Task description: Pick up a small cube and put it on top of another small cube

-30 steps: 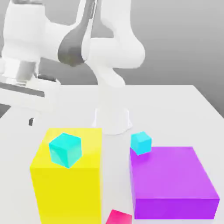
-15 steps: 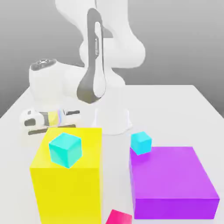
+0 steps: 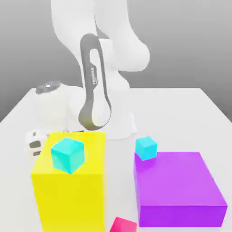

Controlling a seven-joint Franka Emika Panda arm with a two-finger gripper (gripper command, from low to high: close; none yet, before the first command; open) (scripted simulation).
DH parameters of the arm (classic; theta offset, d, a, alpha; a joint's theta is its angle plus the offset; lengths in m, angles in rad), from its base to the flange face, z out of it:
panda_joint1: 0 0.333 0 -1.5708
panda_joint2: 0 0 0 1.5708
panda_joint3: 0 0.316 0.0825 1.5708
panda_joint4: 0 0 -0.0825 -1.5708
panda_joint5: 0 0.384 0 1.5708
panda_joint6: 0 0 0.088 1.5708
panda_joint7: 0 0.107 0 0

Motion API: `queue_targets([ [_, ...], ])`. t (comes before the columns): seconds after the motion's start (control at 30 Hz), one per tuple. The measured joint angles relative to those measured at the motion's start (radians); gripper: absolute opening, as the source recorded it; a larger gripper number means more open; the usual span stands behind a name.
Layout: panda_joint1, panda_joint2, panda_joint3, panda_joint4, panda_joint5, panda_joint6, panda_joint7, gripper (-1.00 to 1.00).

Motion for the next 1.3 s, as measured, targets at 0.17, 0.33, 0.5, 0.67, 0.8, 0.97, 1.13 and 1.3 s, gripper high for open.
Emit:
queue_targets([
  [0.17,0.009,-0.011,-0.009,0.0,-0.006,-0.009,0.007,-1.0],
  [0.33,0.108,-0.096,-0.128,-0.012,-0.103,-0.077,0.09,-1.0],
  [0.5,0.156,-0.186,-0.219,-0.032,-0.266,-0.145,0.208,-1.0],
  [0.67,0.129,-0.27,-0.238,-0.056,-0.399,-0.208,0.296,-1.0],
  [0.8,0.099,-0.293,-0.254,-0.067,-0.344,-0.213,0.356,-1.0],
  [0.97,0.081,-0.266,-0.28,-0.045,-0.091,-0.184,0.443,-1.0],
  [1.13,0.062,-0.218,-0.262,0.023,0.162,-0.176,0.563,-1.0],
  [1.3,0.055,-0.16,-0.251,0.115,0.348,-0.175,0.75,-1.0],
])
